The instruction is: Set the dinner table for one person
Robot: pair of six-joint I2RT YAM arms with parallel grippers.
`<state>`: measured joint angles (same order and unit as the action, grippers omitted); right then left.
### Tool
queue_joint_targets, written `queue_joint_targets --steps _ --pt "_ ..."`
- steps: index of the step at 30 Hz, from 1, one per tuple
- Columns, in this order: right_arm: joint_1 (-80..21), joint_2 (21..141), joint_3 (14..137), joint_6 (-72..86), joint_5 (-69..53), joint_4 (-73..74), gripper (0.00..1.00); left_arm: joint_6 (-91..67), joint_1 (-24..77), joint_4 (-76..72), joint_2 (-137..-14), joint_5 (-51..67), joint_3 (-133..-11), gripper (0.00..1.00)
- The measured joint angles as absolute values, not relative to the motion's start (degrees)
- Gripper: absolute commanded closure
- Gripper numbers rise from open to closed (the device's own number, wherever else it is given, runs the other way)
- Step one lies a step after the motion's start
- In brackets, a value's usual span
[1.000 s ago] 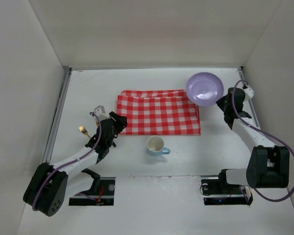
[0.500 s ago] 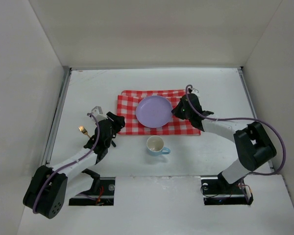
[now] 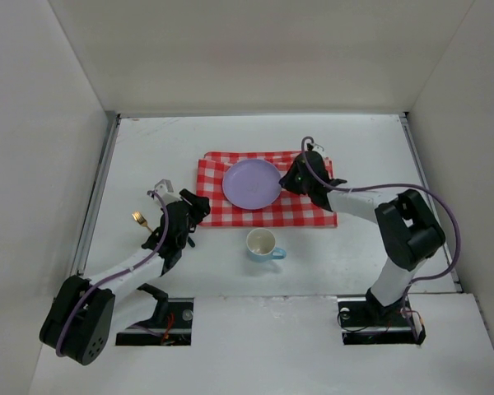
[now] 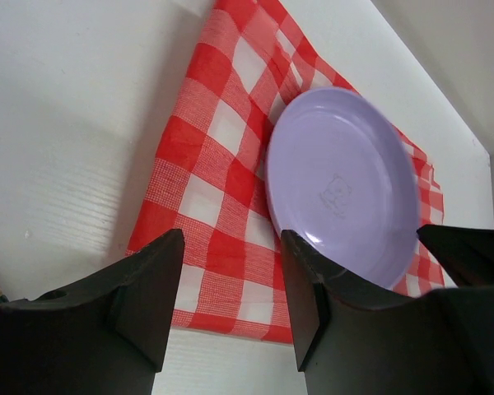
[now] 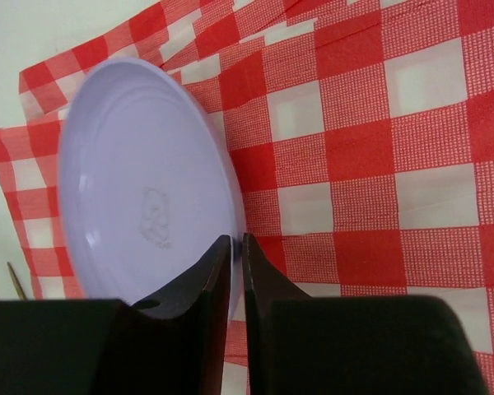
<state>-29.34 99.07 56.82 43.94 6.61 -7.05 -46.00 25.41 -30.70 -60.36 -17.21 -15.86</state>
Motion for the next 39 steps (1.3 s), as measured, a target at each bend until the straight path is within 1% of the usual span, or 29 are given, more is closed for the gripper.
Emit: queue_joint_targets --steps 2,6,10,11,14,17,18,19,20,21,22,24,27,28,29,30,31,32,35,39 --pt "-29.3 99.5 56.8 44.3 6.6 -7.3 0.73 -46.0 25.4 -30.7 -60.4 -17.2 -15.8 0.52" --pt "-29.3 99.6 56.8 44.3 6.6 -7.2 0.72 -46.0 25.4 -30.7 -60.4 -17.2 -15.7 0.52" --pt "-29.3 96.1 53.7 43.6 7.1 -7.0 0.63 -46.0 25.4 -30.7 -60.4 -17.2 -15.7 0.52" --pt "-29.3 93.8 52.1 43.1 7.2 -6.8 0.62 -46.0 25.4 -30.7 -60.4 -17.2 -15.7 0.52" --pt "-29.7 84.9 47.1 40.2 7.7 -6.0 0.64 -46.0 25.5 -30.7 -60.4 -17.2 -15.7 0.52" --pt "-33.7 74.6 43.4 35.9 8.9 -4.4 0.73 -46.0 25.5 -30.9 -60.9 -17.2 -15.7 0.53" --pt "-36.1 71.6 42.5 34.6 9.3 -3.8 0.77 -46.0 25.6 -30.9 -61.2 -17.2 -15.7 0.55" --pt "-39.1 68.6 41.5 33.4 9.9 -3.0 0.79 -46.0 25.7 -30.9 -61.5 -17.2 -15.7 0.6" --pt "-42.3 65.9 40.5 32.5 10.6 -2.0 0.81 -46.0 26.0 -31.0 -61.7 -17.2 -15.7 0.66" --pt "-45.5 63.4 39.4 31.8 11.4 -0.8 0.81 -46.0 26.2 -31.1 -61.9 -17.2 -15.7 0.72" --pt "-48.9 60.9 38.3 31.4 12.3 0.9 0.8 -46.0 26.3 -31.1 -62.2 -17.1 -15.7 0.76" --pt "-53.9 57.3 36.8 31.0 14.0 4.6 0.74 -45.9 26.6 -31.0 -62.5 -17.1 -15.8 0.79" --pt "-58.3 53.8 36.2 31.4 16.7 10.5 0.52 -45.9 26.9 -31.0 -62.5 -17.1 -15.8 0.79" --pt "-59.4 52.9 36.2 31.4 17.6 12.3 0.47 -45.9 26.9 -31.0 -62.5 -17.1 -15.8 0.79" --pt "-60.4 52.3 36.2 31.5 18.2 13.8 0.37 -45.9 26.9 -31.0 -62.5 -17.1 -15.8 0.76" --pt "-61.6 51.4 36.2 31.3 19.0 15.8 0.36 -45.9 26.9 -31.0 -62.5 -17.1 -15.8 0.76" --pt "-62.6 51.0 36.2 31.3 19.4 16.8 0.33 -45.9 26.9 -31.0 -62.5 -17.1 -15.8 0.75" --pt "-63.5 50.6 36.2 31.3 19.7 17.9 0.32 -45.8 26.9 -31.0 -62.5 -17.1 -15.8 0.75" --pt "-65.4 50.8 36.2 31.0 18.8 19.7 0.32 -45.9 26.9 -31.0 -62.5 -17.1 -15.8 0.74" --pt "-66.0 55.5 36.2 29.7 17.3 20.5 0.32 -45.9 26.9 -31.0 -62.5 -17.1 -15.8 0.69"
